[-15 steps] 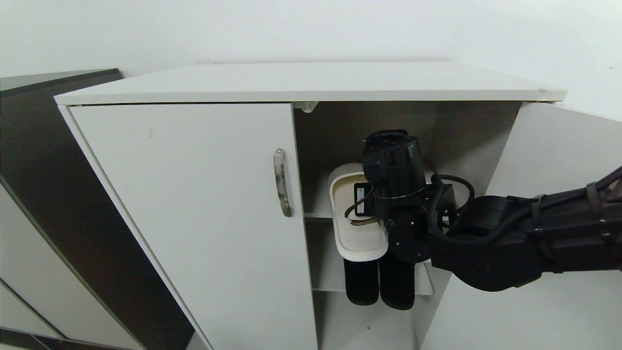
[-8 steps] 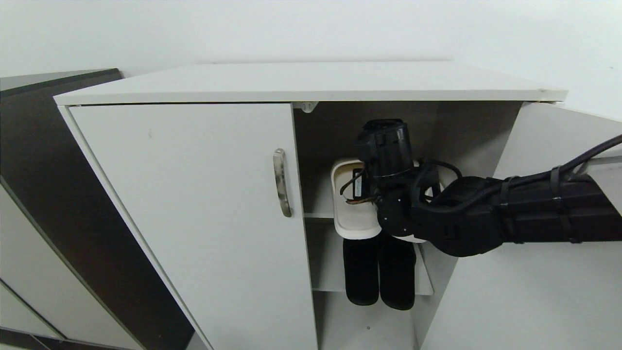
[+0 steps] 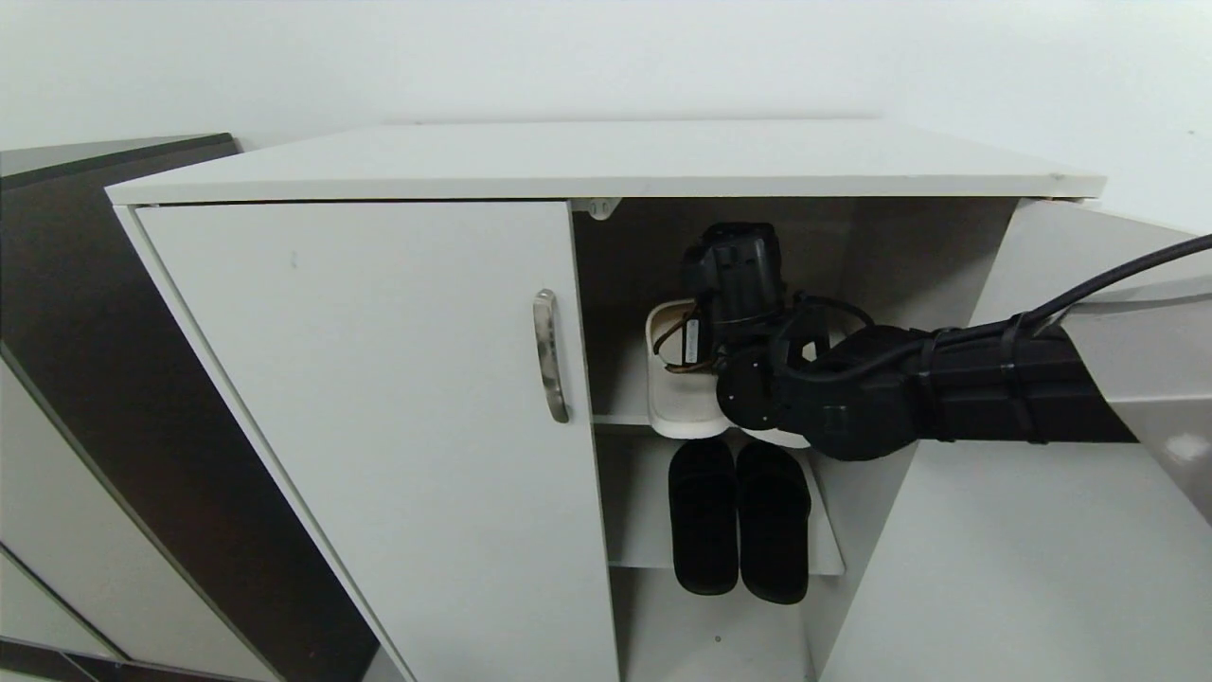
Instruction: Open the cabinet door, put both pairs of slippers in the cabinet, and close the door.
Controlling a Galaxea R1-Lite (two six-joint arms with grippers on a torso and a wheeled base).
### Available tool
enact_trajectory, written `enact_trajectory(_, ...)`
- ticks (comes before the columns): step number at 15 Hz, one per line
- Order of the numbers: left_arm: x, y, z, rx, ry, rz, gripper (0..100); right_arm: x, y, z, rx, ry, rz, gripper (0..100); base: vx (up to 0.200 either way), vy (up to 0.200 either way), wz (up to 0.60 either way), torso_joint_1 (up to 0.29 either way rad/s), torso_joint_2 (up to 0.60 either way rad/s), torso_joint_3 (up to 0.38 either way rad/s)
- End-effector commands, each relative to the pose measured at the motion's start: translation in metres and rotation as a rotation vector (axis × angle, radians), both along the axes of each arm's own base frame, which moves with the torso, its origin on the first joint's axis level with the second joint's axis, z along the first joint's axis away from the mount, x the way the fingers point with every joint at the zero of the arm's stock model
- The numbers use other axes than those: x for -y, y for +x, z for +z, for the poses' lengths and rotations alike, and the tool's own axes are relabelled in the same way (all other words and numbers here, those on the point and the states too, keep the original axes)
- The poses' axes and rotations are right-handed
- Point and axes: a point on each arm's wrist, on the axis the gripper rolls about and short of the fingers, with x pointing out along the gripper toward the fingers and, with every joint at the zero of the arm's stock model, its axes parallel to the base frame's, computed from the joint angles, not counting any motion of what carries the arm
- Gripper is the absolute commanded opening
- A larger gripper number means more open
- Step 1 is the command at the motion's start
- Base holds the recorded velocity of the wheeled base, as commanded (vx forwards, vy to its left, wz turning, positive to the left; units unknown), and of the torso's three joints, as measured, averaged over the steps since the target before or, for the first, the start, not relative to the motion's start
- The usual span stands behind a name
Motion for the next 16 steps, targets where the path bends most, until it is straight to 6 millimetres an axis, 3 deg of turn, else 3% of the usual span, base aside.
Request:
enact_trajectory(1, 0.0, 0.0, 0.0, -0.001, 0.0, 0.0, 0, -0.003, 0.004, -0.004, -0.003, -0.002, -0.002, 0, 0.0, 0.0, 0.0, 0.0, 0.0, 0.0)
enact_trajectory(10, 0.0, 0.0, 0.0, -0.001, 0.0, 0.0, 0, -0.002, 0.007, -0.008, -0.008, -0.008, -0.01, 0, 0.0, 0.0, 0.0, 0.0, 0.0, 0.0)
enact_trajectory(11, 0.0, 0.0, 0.0, -0.001, 0.0, 0.0, 0, -0.002, 0.007, -0.008, -0.009, -0.009, -0.008, 100, 0.0, 0.0, 0.0, 0.0, 0.0, 0.0)
enact_trajectory(14, 0.0, 0.0, 0.0, -0.001, 0.0, 0.0, 0, -0.001, 0.005, -0.011, -0.019, -0.018, -0.008, 100, 0.0, 0.0, 0.0, 0.0, 0.0, 0.0)
enact_trajectory(16, 0.0, 0.0, 0.0, -0.001, 0.0, 0.0, 0, 0.0, -0.008, -0.009, -0.028, -0.028, 0.012, 100, 0.0, 0.0, 0.0, 0.0, 0.0, 0.0)
